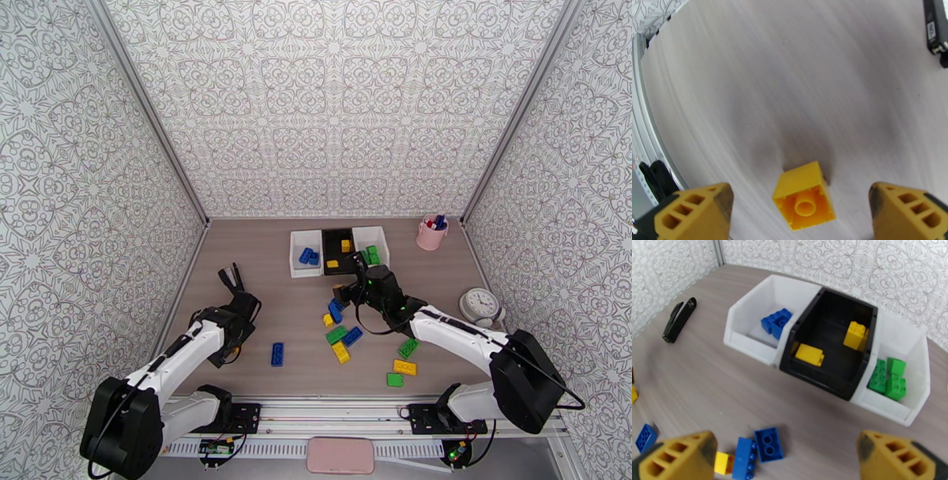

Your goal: Sort the legos into containers by color

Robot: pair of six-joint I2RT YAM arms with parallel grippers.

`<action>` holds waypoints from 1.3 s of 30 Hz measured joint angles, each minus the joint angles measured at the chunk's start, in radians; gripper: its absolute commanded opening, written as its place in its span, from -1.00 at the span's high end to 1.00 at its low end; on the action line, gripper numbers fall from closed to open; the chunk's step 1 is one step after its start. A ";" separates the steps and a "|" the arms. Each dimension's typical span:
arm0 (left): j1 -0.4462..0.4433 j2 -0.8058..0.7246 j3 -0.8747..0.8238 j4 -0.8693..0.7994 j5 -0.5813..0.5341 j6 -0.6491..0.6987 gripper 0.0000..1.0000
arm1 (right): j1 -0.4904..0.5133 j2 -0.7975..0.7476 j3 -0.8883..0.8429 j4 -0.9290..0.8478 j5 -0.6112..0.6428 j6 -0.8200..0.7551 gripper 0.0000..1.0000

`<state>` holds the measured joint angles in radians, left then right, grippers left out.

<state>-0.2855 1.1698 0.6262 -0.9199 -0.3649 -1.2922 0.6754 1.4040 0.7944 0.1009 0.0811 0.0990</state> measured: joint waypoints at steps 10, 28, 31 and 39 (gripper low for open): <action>0.021 0.038 -0.024 0.044 0.055 -0.048 -0.51 | 0.000 -0.005 -0.023 0.000 0.000 0.017 -0.93; 0.031 0.039 -0.037 0.057 0.058 -0.058 0.12 | 0.000 -0.061 -0.047 -0.004 0.004 0.029 -0.90; 0.035 0.038 -0.037 0.057 0.057 -0.043 0.29 | 0.000 -0.084 -0.057 -0.005 0.004 0.033 -0.91; 0.031 -0.003 -0.037 0.061 0.053 -0.006 0.47 | 0.000 -0.176 -0.101 -0.003 -0.009 0.034 -0.95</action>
<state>-0.2546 1.1667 0.5896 -0.8589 -0.3115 -1.2980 0.6754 1.2278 0.6933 0.0975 0.0719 0.1326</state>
